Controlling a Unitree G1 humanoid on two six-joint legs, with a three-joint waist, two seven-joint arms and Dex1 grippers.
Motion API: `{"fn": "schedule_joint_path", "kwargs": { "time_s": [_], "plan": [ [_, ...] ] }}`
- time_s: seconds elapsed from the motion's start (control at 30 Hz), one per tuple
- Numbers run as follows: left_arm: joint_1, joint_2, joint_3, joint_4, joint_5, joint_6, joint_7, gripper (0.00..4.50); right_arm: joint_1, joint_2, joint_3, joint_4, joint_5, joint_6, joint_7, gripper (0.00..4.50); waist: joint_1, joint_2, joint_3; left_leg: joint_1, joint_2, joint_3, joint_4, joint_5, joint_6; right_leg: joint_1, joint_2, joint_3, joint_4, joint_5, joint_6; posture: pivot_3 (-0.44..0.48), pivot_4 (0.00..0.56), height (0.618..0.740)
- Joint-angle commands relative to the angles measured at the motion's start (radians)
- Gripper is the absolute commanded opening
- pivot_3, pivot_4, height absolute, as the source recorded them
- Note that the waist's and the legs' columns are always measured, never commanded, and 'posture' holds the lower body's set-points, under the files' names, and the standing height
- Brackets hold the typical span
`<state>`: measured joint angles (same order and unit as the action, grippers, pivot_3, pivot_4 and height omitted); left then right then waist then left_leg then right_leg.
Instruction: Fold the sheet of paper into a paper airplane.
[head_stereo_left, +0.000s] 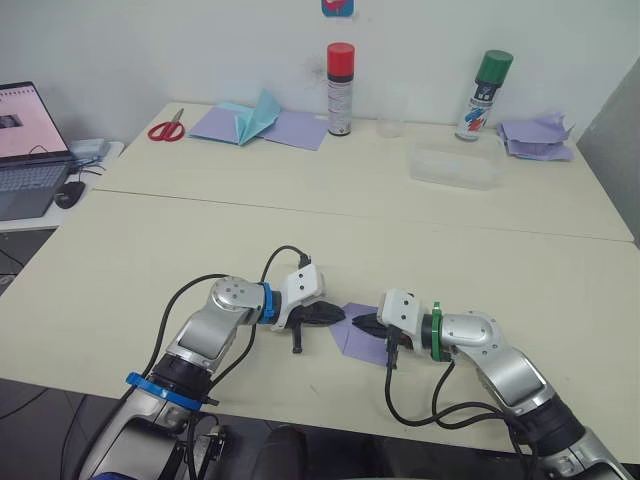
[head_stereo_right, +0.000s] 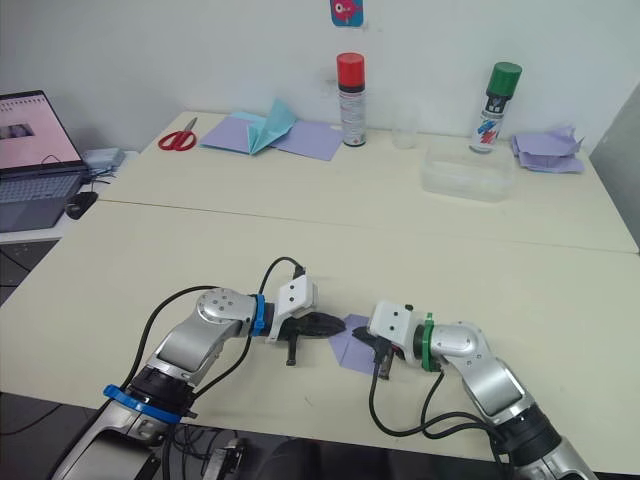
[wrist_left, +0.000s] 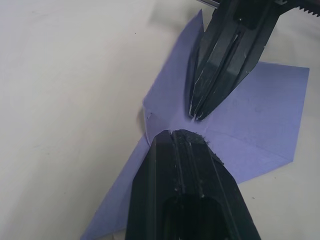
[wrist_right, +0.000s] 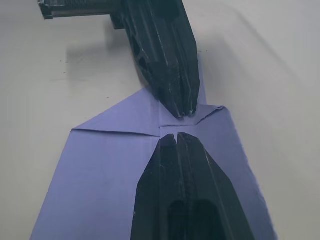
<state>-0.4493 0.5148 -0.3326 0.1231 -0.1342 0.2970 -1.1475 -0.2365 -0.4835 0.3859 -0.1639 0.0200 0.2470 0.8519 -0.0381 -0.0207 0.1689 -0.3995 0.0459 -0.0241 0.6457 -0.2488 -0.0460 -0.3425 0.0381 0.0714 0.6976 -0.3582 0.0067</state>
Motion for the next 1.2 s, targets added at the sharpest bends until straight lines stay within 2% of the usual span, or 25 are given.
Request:
{"fn": "schedule_joint_path", "kwargs": {
  "time_s": [0.03,0.63,0.8,0.93,1.07,1.2],
  "plan": [
    [0.024,0.018,-0.041,0.051,0.049,0.032,0.002,0.0,0.04,-0.042,0.011,0.001,-0.026,0.008,0.015,0.03,0.001,0.0,-0.001,0.0,0.0,0.0,0.0,0.0,0.0,0.0,0.0,0.0,0.0,0.0,0.0,0.0,0.15,0.74],
    [0.014,-0.007,-0.049,0.083,0.042,0.019,0.008,0.0,0.25,-0.258,-0.218,-0.128,0.109,0.082,0.043,0.03,0.006,0.0,-0.005,0.002,-0.001,-0.001,0.0,0.0,0.0,0.005,0.0,0.0,-0.004,0.0,0.001,0.0,0.15,0.74],
    [0.008,-0.009,-0.05,0.095,0.047,0.008,0.005,0.0,0.23,-0.208,-0.267,-0.214,0.242,0.061,0.067,0.03,0.007,0.0,-0.005,0.001,-0.001,-0.001,0.0,0.0,0.0,0.006,0.0,0.0,-0.007,-0.001,0.001,0.0,0.15,0.74],
    [0.006,-0.008,-0.051,0.098,0.048,0.005,0.001,0.0,0.171,-0.145,-0.209,-0.221,0.218,0.072,0.037,0.03,0.005,0.001,-0.005,0.001,0.0,-0.001,0.0,0.0,0.0,0.006,0.0,0.0,-0.007,-0.001,0.001,0.0,0.15,0.74],
    [0.0,-0.008,-0.052,0.102,0.048,0.004,-0.001,0.0,0.107,-0.092,-0.105,-0.12,0.08,0.093,-0.05,0.03,0.006,0.001,-0.005,0.001,-0.001,-0.001,0.0,0.0,0.0,0.006,0.0,0.0,-0.007,-0.001,0.001,0.0,0.15,0.74],
    [-0.004,-0.006,-0.049,0.102,0.051,0.001,-0.001,0.0,0.079,-0.07,-0.045,-0.056,0.024,0.083,-0.053,0.03,0.007,0.002,-0.005,0.001,-0.001,-0.001,-0.001,0.0,0.0,0.005,0.0,0.0,-0.008,-0.001,0.001,0.0,0.15,0.74]
  ]
}}
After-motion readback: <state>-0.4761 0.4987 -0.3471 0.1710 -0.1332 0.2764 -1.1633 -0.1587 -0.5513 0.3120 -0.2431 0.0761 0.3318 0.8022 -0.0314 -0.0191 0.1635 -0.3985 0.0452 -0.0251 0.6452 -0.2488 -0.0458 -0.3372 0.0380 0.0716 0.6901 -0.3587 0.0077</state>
